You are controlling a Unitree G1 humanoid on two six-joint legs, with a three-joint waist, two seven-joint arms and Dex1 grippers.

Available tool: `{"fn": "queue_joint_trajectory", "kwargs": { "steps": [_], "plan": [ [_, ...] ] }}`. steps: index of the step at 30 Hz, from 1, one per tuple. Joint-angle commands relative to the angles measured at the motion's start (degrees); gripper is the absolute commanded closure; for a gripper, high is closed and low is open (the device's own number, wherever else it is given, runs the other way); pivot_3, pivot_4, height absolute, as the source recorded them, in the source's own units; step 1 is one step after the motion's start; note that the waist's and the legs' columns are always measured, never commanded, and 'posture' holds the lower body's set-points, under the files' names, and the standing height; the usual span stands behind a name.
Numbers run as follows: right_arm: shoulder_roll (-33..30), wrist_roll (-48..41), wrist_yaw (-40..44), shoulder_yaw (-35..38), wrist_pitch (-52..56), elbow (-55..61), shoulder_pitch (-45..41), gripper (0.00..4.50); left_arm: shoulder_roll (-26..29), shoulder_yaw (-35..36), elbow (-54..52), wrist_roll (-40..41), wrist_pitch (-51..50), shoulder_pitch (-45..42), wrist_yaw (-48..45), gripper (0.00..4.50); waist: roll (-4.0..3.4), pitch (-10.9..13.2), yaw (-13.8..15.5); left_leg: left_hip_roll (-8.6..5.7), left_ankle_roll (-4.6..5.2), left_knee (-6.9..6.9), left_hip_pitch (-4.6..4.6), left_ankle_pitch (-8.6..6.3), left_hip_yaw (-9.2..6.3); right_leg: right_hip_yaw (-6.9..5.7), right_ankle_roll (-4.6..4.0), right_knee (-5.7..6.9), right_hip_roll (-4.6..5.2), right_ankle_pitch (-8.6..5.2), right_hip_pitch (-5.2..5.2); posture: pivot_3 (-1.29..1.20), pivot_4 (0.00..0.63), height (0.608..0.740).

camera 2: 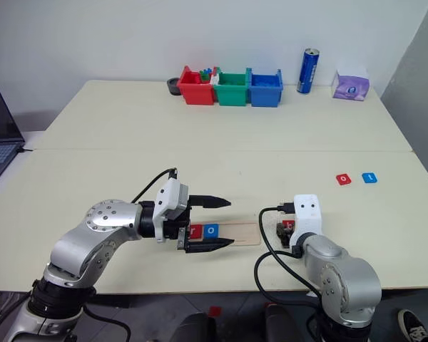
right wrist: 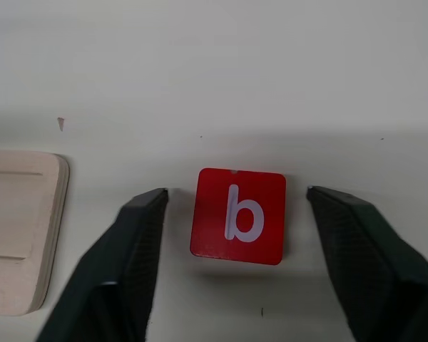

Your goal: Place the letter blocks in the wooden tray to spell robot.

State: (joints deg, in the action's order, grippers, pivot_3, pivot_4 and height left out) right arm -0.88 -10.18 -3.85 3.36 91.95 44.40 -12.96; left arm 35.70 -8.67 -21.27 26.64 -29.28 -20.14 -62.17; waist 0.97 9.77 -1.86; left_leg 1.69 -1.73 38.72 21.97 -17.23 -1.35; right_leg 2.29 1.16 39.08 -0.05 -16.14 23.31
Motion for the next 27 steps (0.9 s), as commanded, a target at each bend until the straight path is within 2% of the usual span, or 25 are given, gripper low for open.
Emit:
{"fn": "queue_joint_trajectory", "kwargs": {
  "steps": [1,6,8,11,14,16,19,22,27],
  "plan": [
    [-0.8,1.4,0.0,1.9,0.5,1.3,-1.3,0.02,-0.1,0.0,0.2,0.5,1.4,-0.8,-0.8,0.0,0.0,0.0,0.0,-0.01,0.0,0.0,0.01,0.0,0.0,0.0,0.01,0.0,0.01,0.0,0.0,0.0,0.15,0.74],
    [-3.6,-0.9,5.3,9.1,-3.8,0.9,-6.5,0.02,-0.1,0.1,1.1,0.5,2.1,-1.0,-1.2,0.0,-0.02,0.0,0.0,-0.02,0.0,0.0,0.03,0.0,0.02,0.0,-0.01,-0.01,0.02,0.01,0.02,0.0,0.15,0.74],
    [-3.8,-5.9,11.8,13.9,-5.8,-1.5,-11.4,0.02,0.0,0.4,1.3,0.6,2.2,-1.0,-1.5,0.0,-0.02,0.0,0.0,-0.01,0.0,-0.02,0.03,0.0,0.0,-0.02,-0.02,-0.03,0.01,0.02,0.02,0.0,0.15,0.74],
    [-9.5,-15.7,25.9,15.6,-10.8,-4.5,-14.9,0.02,0.2,0.5,1.8,0.5,2.6,-1.0,-1.9,0.0,-0.09,0.1,-0.1,-0.01,0.01,-0.04,0.01,-0.01,0.01,-0.01,-0.1,-0.03,-0.02,0.06,0.03,0.0,0.15,0.74],
    [-22.7,-14.8,41.8,10.9,-31.0,-10.0,-8.8,0.02,0.0,0.2,2.5,0.1,3.3,-0.7,-2.2,0.0,-0.06,0.1,0.2,-0.01,0.03,-0.19,0.01,-0.01,-0.04,-0.08,-0.11,-0.11,-0.02,0.05,0.02,0.0,0.15,0.74],
    [-28.7,-12.8,50.3,8.0,-44.8,-14.3,-3.9,0.02,-0.1,-0.2,2.9,0.0,3.8,-0.7,-2.5,0.0,-0.02,0.1,0.5,-0.1,0.03,-0.32,0.04,-0.01,0.0,-0.24,-0.04,-0.24,0.1,-0.01,-0.03,0.0,0.15,0.74],
    [-32.5,-13.5,57.8,5.4,-55.0,-17.5,1.1,0.02,-0.4,-0.5,3.2,-0.1,4.2,-0.8,-2.8,0.0,0.01,0.1,0.2,-0.11,0.04,-0.35,0.08,-0.02,0.05,-0.09,0.0,-0.29,0.15,-0.04,-0.01,0.0,0.15,0.74],
    [-34.4,-14.2,62.4,2.2,-60.3,-18.4,4.8,0.02,-0.5,-0.6,3.4,0.1,4.2,-1.1,-3.1,0.0,0.02,0.1,-0.2,-0.08,0.05,-0.35,0.0,-0.03,0.1,0.0,0.0,-0.18,0.15,-0.03,0.01,0.0,0.15,0.74],
    [-36.9,-11.5,67.9,-2.0,-70.4,-23.7,6.1,0.02,-0.2,-1.1,3.6,0.4,4.2,-1.4,-4.7,0.0,0.02,0.1,0.0,-0.04,0.04,-0.27,-0.1,-0.02,0.0,-0.07,-0.05,-0.03,0.04,0.0,-0.04,0.0,0.15,0.74]
  ]
}}
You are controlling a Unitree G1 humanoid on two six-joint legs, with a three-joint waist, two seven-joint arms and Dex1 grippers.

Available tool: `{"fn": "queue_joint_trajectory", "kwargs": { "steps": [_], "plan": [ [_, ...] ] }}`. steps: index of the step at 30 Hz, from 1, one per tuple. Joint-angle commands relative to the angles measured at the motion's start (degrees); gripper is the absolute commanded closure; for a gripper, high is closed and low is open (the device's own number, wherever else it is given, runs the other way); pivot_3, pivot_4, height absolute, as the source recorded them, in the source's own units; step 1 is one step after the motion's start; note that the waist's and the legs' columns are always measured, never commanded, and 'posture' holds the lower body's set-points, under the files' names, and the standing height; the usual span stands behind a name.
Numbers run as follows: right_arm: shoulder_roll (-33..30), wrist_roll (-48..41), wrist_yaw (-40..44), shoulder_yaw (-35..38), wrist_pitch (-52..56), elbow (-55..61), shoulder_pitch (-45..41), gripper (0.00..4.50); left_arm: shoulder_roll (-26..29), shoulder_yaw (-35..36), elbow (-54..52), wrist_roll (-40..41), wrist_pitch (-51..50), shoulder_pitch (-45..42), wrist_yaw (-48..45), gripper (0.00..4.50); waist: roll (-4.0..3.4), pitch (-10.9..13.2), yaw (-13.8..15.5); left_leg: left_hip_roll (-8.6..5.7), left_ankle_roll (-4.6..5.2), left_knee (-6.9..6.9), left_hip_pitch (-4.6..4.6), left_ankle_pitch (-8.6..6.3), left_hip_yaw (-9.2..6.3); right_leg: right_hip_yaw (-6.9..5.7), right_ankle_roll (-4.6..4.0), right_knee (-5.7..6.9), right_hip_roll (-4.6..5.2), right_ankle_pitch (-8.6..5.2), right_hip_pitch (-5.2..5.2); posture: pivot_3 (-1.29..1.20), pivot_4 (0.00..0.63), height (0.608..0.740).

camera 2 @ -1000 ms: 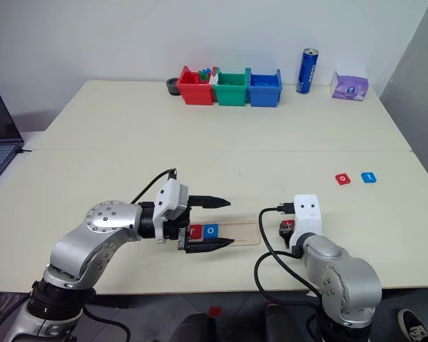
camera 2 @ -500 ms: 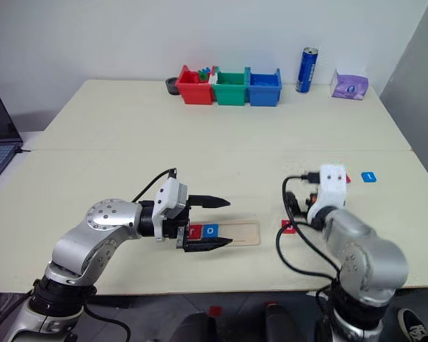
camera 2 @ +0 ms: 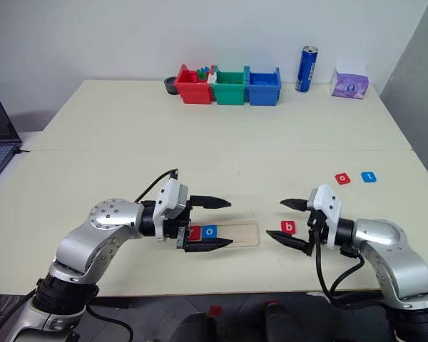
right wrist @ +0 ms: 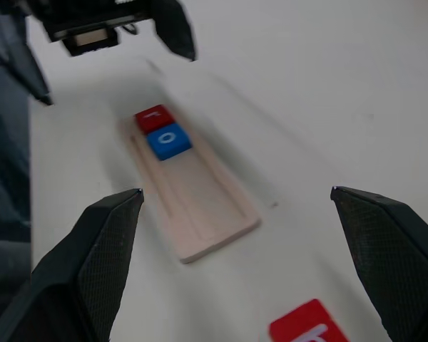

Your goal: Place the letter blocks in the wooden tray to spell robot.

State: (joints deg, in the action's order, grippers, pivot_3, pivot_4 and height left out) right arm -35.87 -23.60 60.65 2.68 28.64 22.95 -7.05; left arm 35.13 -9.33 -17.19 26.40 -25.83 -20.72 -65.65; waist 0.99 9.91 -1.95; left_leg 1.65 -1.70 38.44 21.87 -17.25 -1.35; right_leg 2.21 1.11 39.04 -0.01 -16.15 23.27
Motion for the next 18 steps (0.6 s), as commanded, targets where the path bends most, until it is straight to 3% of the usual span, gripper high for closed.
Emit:
{"fn": "queue_joint_trajectory", "kwargs": {
  "steps": [1,8,18],
  "plan": [
    [-2.3,2.5,4.2,-1.9,-8.8,-4.6,-0.2,0.02,0.5,-0.7,-0.3,0.5,1.0,-0.7,-1.9,0.0,0.01,0.0,0.1,0.0,0.0,0.05,0.0,0.0,0.0,0.0,0.0,0.0,0.0,0.0,-0.03,0.0,0.15,0.74],
    [-3.0,5.1,7.5,-4.1,-16.8,-18.7,-5.5,0.02,0.1,-2.2,2.0,-1.4,3.4,-1.3,-3.7,0.0,0.04,0.0,0.3,-0.02,0.0,0.29,0.05,0.0,0.05,0.04,0.0,0.0,0.03,0.02,-0.07,0.0,0.15,0.74],
    [-4.4,7.4,11.2,-5.9,-23.5,-27.3,-7.0,0.02,-0.7,-2.9,3.1,-1.8,4.2,-2.0,-4.3,0.0,0.04,0.0,0.3,0.0,0.0,0.3,0.05,0.0,0.02,0.01,0.0,0.02,0.05,0.02,-0.07,0.0,0.15,0.74]
  ]
}}
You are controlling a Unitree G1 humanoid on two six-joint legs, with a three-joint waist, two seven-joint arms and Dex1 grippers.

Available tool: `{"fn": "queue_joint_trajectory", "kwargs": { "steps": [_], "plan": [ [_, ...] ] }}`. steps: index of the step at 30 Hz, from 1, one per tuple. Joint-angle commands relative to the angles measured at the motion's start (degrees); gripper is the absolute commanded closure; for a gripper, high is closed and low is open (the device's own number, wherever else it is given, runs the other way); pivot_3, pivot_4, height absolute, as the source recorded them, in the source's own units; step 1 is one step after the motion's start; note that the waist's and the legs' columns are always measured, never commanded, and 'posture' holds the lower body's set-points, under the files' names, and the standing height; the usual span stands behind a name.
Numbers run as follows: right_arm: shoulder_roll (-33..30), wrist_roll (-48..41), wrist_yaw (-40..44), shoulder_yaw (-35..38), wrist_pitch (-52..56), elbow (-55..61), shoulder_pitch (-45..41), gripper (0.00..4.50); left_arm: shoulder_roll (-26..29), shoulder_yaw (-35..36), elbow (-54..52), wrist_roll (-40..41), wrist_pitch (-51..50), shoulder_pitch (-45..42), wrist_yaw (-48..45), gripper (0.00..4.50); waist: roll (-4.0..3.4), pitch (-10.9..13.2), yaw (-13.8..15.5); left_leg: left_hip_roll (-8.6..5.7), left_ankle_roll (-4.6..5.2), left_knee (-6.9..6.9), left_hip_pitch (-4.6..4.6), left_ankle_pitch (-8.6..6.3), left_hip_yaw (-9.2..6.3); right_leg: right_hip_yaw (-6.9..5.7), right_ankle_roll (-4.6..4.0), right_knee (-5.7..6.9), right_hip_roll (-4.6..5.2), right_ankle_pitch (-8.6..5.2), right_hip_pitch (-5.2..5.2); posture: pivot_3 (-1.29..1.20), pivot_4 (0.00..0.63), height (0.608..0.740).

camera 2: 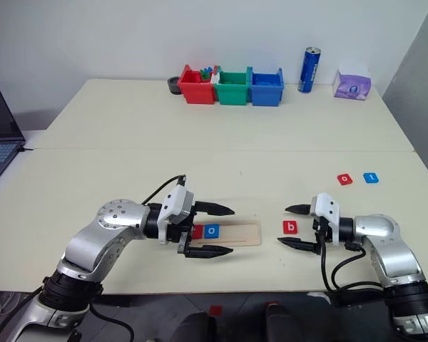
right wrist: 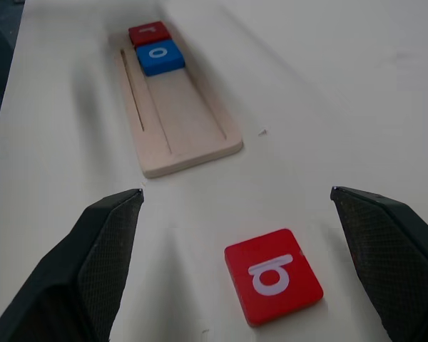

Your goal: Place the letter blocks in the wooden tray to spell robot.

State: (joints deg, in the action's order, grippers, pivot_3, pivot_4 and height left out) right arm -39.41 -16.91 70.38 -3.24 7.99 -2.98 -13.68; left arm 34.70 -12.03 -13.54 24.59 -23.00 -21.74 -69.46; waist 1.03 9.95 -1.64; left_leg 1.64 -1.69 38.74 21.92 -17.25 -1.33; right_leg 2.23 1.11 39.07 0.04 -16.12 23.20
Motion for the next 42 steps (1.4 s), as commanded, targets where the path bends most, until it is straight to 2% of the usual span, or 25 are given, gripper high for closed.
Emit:
{"fn": "queue_joint_trajectory", "kwargs": {
  "steps": [1,17,26,33,42],
  "plan": [
    [-0.8,1.1,1.6,-0.3,-3.6,-2.3,-0.5,0.02,-0.3,-0.3,-0.5,0.0,1.4,-1.0,-0.6,0.0,0.0,0.0,0.0,0.0,0.0,0.0,0.0,0.0,0.0,0.0,0.0,0.0,0.0,0.0,0.0,0.0,0.15,0.74],
    [1.5,3.2,2.5,-3.3,-6.6,-12.7,-5.3,0.02,-1.4,-1.2,0.7,-0.7,2.2,-2.2,-1.3,0.0,0.0,0.0,0.0,0.01,-0.01,0.06,-0.01,0.0,0.01,0.02,-0.01,0.06,0.02,0.01,-0.01,0.0,0.15,0.74],
    [0.7,4.0,3.6,-2.9,-9.5,-16.9,-6.5,3.02,-1.3,-1.2,0.4,-0.7,2.2,-2.1,-1.5,0.0,-0.01,0.0,0.0,0.01,-0.01,0.08,-0.02,0.0,0.0,0.0,-0.02,0.08,0.02,0.02,-0.02,0.0,0.15,0.74],
    [2.4,2.4,3.1,-3.8,-5.6,-9.2,-7.9,3.03,-0.2,0.8,2.1,-0.5,5.5,-1.3,-2.9,0.0,-0.02,0.0,-0.1,0.02,-0.01,0.08,-0.03,0.01,0.01,0.01,-0.02,0.1,0.02,0.02,-0.02,0.0,0.15,0.74],
    [10.3,1.3,0.0,-9.1,3.4,1.2,-13.8,3.03,7.9,8.3,4.0,0.5,9.6,6.7,-5.6,0.0,-0.06,0.0,-0.2,0.09,-0.01,0.07,-0.12,0.0,-0.03,-0.01,-0.07,0.33,-0.01,0.0,0.05,0.0,0.15,0.74]
  ]
}}
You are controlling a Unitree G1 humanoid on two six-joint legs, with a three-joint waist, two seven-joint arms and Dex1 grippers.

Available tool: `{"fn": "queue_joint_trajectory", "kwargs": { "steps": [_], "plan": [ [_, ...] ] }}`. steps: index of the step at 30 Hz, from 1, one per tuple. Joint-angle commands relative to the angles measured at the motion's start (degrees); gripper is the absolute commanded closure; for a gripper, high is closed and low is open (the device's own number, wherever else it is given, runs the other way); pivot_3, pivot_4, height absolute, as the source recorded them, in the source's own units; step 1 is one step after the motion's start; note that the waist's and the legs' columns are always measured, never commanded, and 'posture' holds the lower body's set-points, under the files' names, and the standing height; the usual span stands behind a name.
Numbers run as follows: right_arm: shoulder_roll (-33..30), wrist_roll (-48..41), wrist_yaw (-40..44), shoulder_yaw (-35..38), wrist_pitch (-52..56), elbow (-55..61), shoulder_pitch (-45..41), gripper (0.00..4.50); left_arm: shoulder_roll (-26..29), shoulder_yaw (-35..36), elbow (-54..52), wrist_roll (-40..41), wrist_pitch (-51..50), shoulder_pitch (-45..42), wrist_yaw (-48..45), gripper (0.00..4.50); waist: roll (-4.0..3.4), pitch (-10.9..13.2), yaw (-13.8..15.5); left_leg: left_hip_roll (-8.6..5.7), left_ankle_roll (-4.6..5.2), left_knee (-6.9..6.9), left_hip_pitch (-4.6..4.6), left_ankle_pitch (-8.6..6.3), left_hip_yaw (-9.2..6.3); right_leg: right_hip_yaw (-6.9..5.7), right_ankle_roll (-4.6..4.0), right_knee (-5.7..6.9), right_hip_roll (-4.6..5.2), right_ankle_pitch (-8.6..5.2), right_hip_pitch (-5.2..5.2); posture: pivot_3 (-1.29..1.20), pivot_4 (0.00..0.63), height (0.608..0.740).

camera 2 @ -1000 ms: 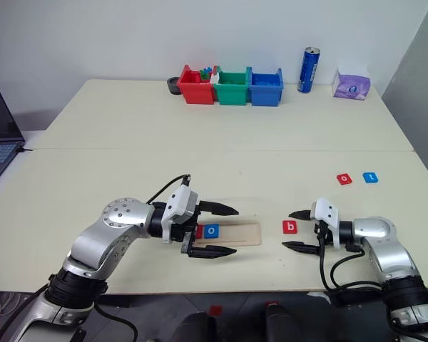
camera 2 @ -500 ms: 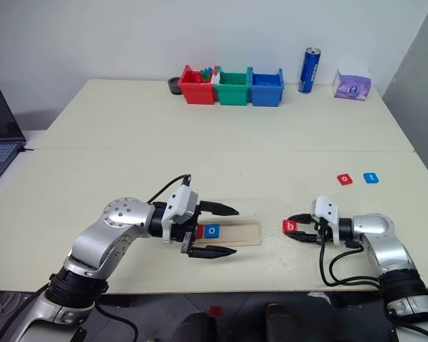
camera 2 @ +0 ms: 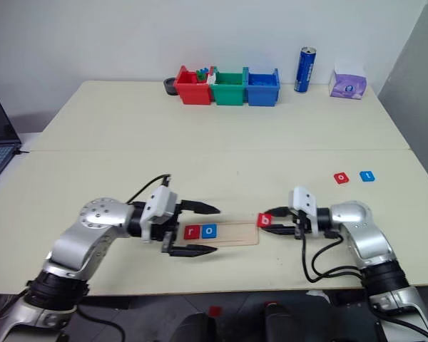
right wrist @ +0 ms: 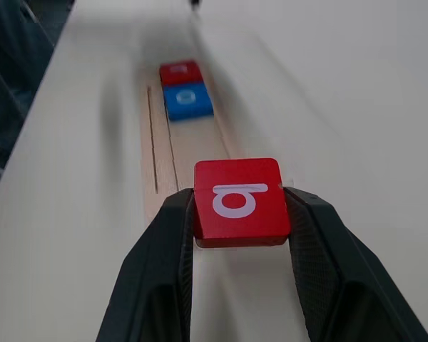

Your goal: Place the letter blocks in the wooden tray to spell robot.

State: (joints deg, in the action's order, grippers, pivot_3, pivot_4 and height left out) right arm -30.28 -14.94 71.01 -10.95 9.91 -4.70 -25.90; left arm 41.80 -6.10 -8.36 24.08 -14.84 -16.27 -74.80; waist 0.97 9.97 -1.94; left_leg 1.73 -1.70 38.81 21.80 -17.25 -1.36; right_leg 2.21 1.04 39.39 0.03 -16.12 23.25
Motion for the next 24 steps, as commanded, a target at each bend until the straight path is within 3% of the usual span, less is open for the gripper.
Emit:
{"fn": "queue_joint_trajectory", "kwargs": {
  "steps": [1,10,24],
  "plan": [
    [2.0,-0.4,-0.8,-2.1,2.1,3.2,-2.1,3.03,1.1,3.1,-1.2,1.0,1.7,1.8,0.0,0.0,0.02,0.0,0.5,0.0,0.0,0.01,0.01,0.0,0.01,0.0,0.0,0.0,0.02,0.0,0.0,0.0,0.15,0.74],
    [4.7,2.7,-0.7,-7.4,1.0,0.8,-4.6,3.03,3.1,6.8,0.4,0.7,3.7,4.3,0.2,0.0,0.04,0.0,0.8,-0.05,0.0,0.09,0.09,0.0,0.02,-0.07,0.02,-0.04,0.19,0.0,-0.01,0.0,0.15,0.74],
    [7.4,6.4,-2.6,-9.0,-1.4,-5.7,-6.5,3.03,2.0,5.4,-1.6,0.8,2.7,3.7,1.5,0.0,0.04,0.0,0.3,-0.04,0.0,0.07,0.08,0.0,0.0,-0.07,0.01,0.04,0.1,0.0,0.02,0.0,0.15,0.74]
  ]
}}
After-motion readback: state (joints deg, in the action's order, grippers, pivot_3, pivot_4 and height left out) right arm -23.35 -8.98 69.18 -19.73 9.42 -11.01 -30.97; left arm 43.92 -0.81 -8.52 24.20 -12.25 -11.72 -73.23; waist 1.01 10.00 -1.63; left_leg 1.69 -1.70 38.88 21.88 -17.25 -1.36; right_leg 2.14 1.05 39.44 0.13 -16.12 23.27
